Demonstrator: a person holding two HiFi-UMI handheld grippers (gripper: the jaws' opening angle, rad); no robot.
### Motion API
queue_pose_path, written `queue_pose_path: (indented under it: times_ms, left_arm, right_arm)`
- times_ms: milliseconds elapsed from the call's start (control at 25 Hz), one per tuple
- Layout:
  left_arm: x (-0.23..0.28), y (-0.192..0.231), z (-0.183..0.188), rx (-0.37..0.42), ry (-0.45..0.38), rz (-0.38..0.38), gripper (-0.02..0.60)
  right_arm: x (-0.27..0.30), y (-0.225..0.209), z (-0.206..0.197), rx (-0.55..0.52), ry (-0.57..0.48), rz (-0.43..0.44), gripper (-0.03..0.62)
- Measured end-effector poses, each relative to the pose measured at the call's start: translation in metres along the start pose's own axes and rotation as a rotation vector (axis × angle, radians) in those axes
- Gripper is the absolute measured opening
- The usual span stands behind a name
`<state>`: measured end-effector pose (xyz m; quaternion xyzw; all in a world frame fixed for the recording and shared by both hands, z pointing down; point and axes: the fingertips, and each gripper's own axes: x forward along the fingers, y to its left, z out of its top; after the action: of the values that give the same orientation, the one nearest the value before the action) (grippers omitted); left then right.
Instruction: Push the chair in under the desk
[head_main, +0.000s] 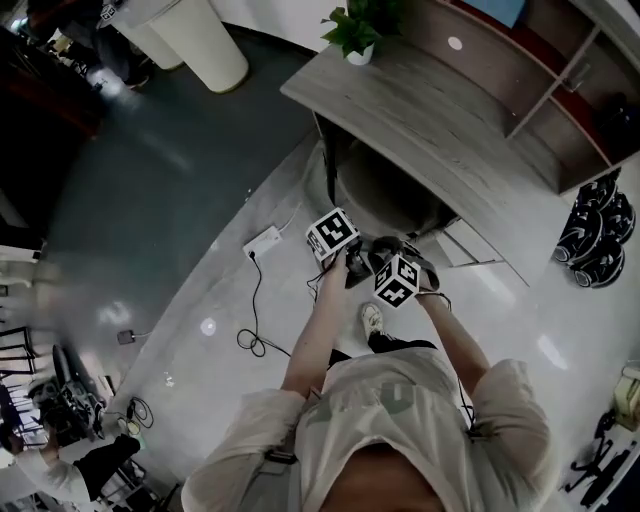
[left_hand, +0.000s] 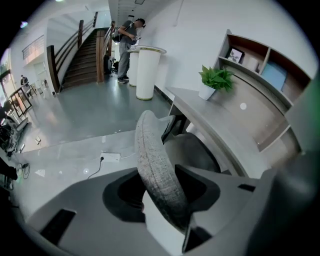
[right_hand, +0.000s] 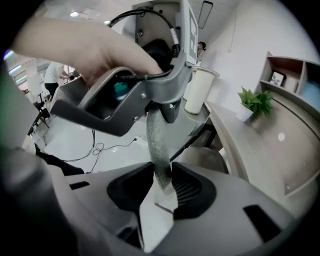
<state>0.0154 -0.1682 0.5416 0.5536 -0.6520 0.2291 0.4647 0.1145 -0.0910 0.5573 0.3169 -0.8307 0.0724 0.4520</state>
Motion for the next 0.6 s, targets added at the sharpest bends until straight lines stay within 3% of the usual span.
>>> queue_pose_path:
  times_ms: [160,360,440,600]
  left_arm:
    - [-0.027,0.000,0.011,-0.015,-0.035,-0.020,0.176]
    - [-0.082,0.005,0.056,0.005,-0.229,-0.064,0.173]
    - [-0.114,0.001,0.082,-0.039,-0.334,-0.144,0.173]
    - [-0.210,-0.020,0.140,-0.134,-0.566,-0.418,0.173]
  right_arm:
    - [-0.015,-0.004,0.013,0.209,0.039,0.050,0.118]
    - [-0.057,-0.035,0.070,0.308,-0.136,-0.008,0.115]
    - [-0.080,-0.048,0.104,0.293,-0.222,-0.024,0.115]
    - [-0.143,-0.071,0.190,0.237,-0.476,-0.086,0.115]
